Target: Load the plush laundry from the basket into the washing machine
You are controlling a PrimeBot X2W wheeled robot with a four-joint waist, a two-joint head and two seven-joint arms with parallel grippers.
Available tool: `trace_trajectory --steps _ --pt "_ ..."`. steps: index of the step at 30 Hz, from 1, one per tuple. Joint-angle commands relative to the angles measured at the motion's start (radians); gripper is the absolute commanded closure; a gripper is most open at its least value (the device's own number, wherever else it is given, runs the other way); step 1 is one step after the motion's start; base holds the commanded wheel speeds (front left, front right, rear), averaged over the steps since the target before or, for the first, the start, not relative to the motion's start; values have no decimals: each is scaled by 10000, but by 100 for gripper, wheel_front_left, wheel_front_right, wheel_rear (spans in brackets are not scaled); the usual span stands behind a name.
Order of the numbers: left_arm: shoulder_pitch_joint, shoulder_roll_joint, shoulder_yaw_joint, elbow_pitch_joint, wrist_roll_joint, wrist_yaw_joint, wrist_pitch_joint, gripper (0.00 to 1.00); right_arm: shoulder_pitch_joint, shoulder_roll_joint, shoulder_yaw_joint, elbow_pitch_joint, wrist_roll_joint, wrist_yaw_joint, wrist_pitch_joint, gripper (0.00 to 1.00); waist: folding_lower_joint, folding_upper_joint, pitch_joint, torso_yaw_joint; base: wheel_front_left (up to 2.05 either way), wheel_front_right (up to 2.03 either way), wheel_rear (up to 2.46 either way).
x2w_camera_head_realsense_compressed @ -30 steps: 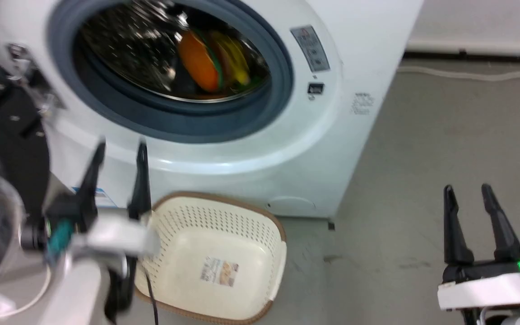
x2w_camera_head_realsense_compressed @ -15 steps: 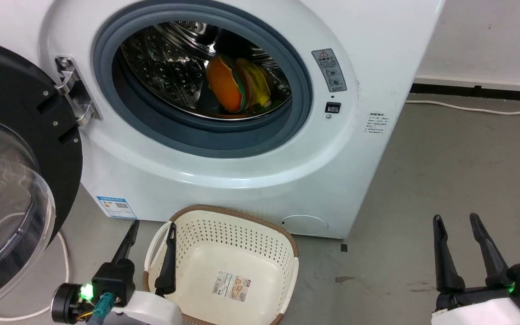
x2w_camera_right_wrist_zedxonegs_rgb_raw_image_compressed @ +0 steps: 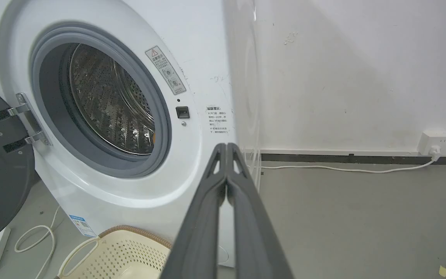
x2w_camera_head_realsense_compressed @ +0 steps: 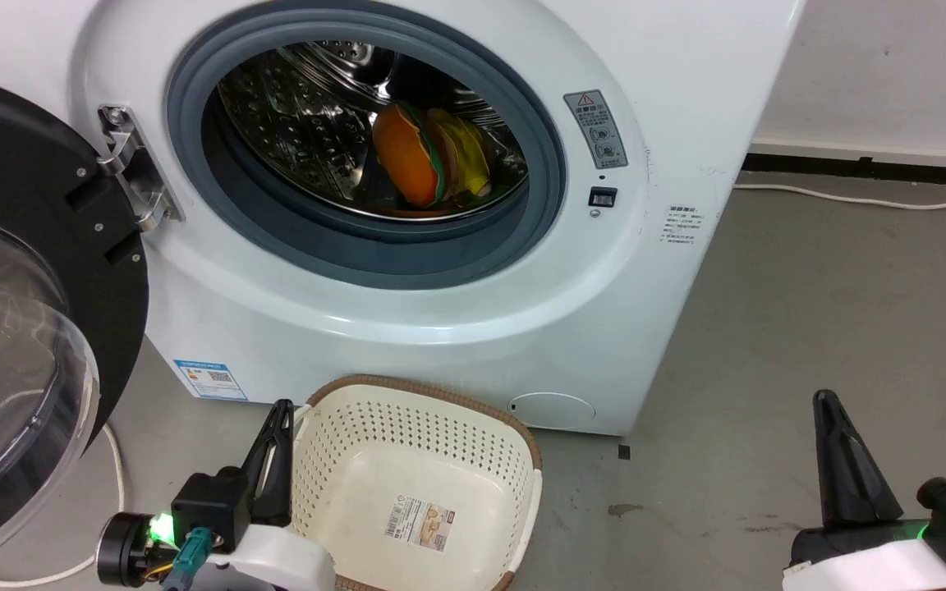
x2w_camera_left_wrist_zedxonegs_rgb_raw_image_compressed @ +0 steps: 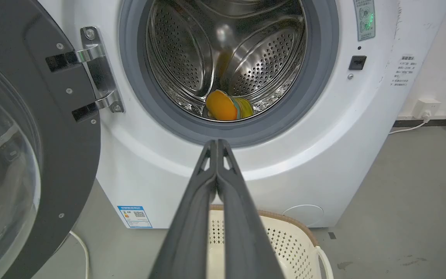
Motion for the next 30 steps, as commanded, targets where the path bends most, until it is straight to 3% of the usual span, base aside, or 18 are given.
trace_trajectory --steps 1,30 --pt "45 -54 84 -74 72 -62 60 100 -39 0 22 19 -116 -1 61 100 0 0 -7 1 0 0 0" --pt "183 -419 576 -426 522 -300 653 100 -163 -1 124 81 -543 -2 657 100 0 0 -183 8 0 0 0"
